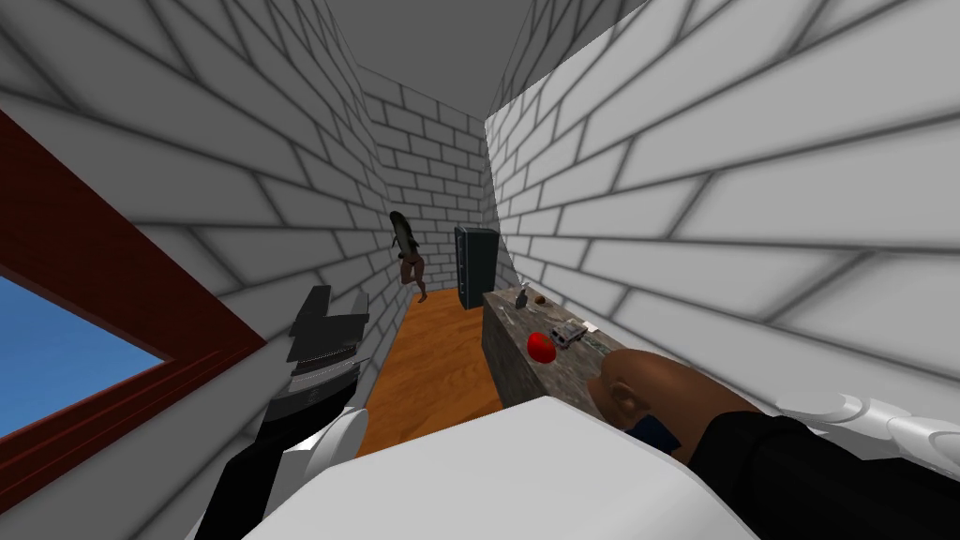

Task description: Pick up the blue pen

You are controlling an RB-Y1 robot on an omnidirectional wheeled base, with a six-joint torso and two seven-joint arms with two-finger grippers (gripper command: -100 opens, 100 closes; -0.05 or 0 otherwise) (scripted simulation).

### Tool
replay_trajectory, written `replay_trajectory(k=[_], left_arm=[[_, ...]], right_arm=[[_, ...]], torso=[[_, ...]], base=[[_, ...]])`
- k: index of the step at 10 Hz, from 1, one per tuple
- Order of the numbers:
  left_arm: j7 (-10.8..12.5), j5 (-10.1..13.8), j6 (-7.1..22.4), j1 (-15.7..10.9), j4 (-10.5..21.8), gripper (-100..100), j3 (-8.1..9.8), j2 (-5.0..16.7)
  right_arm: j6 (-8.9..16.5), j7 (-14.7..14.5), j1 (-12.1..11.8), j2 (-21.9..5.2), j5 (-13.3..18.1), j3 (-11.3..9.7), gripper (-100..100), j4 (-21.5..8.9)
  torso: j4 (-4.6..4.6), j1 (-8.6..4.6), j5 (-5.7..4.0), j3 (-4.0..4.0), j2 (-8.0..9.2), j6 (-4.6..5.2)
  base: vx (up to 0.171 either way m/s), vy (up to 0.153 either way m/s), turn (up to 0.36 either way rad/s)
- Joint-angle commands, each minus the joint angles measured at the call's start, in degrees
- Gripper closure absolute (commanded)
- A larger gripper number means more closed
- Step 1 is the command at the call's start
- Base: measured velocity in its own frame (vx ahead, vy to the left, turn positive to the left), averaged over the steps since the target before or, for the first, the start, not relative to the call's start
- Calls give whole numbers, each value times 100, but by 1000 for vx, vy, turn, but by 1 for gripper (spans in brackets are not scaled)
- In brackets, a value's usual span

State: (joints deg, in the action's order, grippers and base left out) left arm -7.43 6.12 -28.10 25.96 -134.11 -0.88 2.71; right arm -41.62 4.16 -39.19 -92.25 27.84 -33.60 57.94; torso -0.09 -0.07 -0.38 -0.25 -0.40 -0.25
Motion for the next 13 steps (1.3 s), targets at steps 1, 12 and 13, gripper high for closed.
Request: replay_trajectory(k=[1,12,13], left_arm=[[0,0,0,0,0,0,0,0],[0,0,0,1,0,0,0,0],[0,0,0,0,0,0,0,0]], right_arm=[[79,-79,19,173,20,-3,-100,-91],[-45,23,-40,-142,-34,8,100,58],[-58,25,-44,-156,-40,12,0,61]], torso=[[0,0,0,0,0,0],[-3,12,5,-9,-16,-1],[-3,8,1,-8,-13,0]], base=[[-22,-10,34],[5,2,-12],[0,0,0]])
